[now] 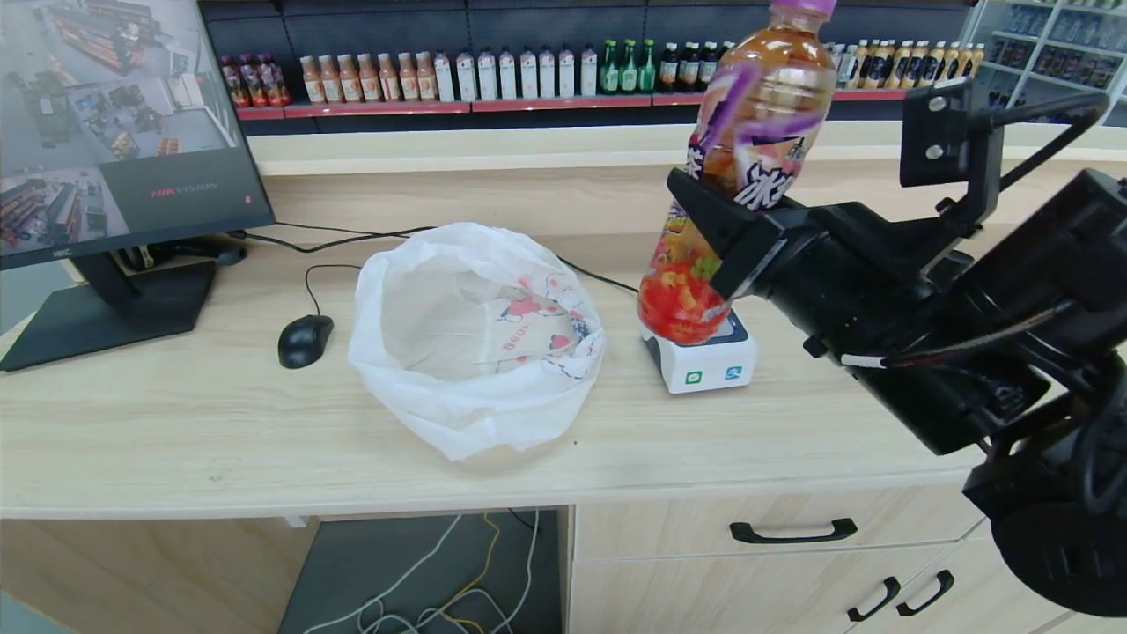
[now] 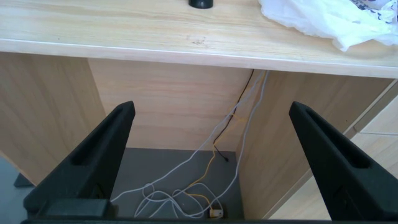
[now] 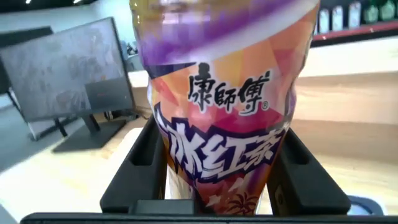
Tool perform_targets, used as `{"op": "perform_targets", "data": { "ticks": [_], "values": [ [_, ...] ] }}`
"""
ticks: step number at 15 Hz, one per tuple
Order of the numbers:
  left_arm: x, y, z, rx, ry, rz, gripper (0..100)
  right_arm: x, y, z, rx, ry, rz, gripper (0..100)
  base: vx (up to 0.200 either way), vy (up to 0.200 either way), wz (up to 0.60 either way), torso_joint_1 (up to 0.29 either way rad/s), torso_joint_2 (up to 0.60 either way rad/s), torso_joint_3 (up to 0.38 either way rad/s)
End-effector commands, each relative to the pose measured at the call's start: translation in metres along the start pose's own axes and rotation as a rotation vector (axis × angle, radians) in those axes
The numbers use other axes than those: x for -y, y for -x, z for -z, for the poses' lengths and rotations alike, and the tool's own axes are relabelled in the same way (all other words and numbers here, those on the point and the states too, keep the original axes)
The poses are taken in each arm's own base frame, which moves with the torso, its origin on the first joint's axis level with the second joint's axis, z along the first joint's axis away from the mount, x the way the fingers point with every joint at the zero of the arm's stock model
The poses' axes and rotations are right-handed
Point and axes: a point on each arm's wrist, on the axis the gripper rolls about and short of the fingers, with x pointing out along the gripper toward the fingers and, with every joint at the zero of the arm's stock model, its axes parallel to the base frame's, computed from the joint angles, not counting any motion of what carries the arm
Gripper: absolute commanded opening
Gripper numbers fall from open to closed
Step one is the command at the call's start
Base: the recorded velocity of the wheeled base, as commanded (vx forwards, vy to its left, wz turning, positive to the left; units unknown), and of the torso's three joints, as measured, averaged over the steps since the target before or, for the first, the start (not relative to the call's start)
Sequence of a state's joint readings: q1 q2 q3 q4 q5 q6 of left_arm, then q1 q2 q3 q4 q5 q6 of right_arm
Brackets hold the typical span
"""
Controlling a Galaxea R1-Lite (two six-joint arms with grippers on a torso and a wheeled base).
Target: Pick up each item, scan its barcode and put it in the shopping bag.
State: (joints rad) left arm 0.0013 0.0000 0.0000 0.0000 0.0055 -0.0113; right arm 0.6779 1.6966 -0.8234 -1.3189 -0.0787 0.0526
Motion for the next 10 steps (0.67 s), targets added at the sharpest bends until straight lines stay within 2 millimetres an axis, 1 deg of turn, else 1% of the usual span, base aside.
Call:
{"op": "perform_targets", "data": {
  "ticks": [1,2,4,6,7,10],
  "values": [
    [0.000,0.000,0.000,0.000,0.001,-0.001,100,0.004,0.020,0.006,-0.041,0.048,-0.006,0,0.000,0.000,0.00,0.000,0.00,0.000],
    [0.000,0.000,0.000,0.000,0.001,-0.001,100,0.005,0.028,0.013,-0.078,0.085,-0.028,0,0.000,0.000,0.00,0.000,0.00,0.000],
    [0.000,0.000,0.000,0.000,0.001,-0.001,100,0.005,0.028,0.014,-0.082,0.098,-0.044,0,0.000,0.000,0.00,0.000,0.00,0.000],
    [0.000,0.000,0.000,0.000,0.001,-0.001,100,0.019,0.032,0.016,-0.076,0.138,0.007,0,0.000,0.000,0.00,0.000,0.00,0.000],
    [0.000,0.000,0.000,0.000,0.003,-0.001,100,0.029,0.036,0.016,-0.073,0.162,0.039,0,-0.200,0.000,0.00,0.002,0.00,0.007],
    [0.000,0.000,0.000,0.000,0.001,-0.001,100,0.044,0.038,0.009,-0.053,0.184,0.089,0,0.000,0.000,0.00,0.000,0.00,0.000]
  ]
}}
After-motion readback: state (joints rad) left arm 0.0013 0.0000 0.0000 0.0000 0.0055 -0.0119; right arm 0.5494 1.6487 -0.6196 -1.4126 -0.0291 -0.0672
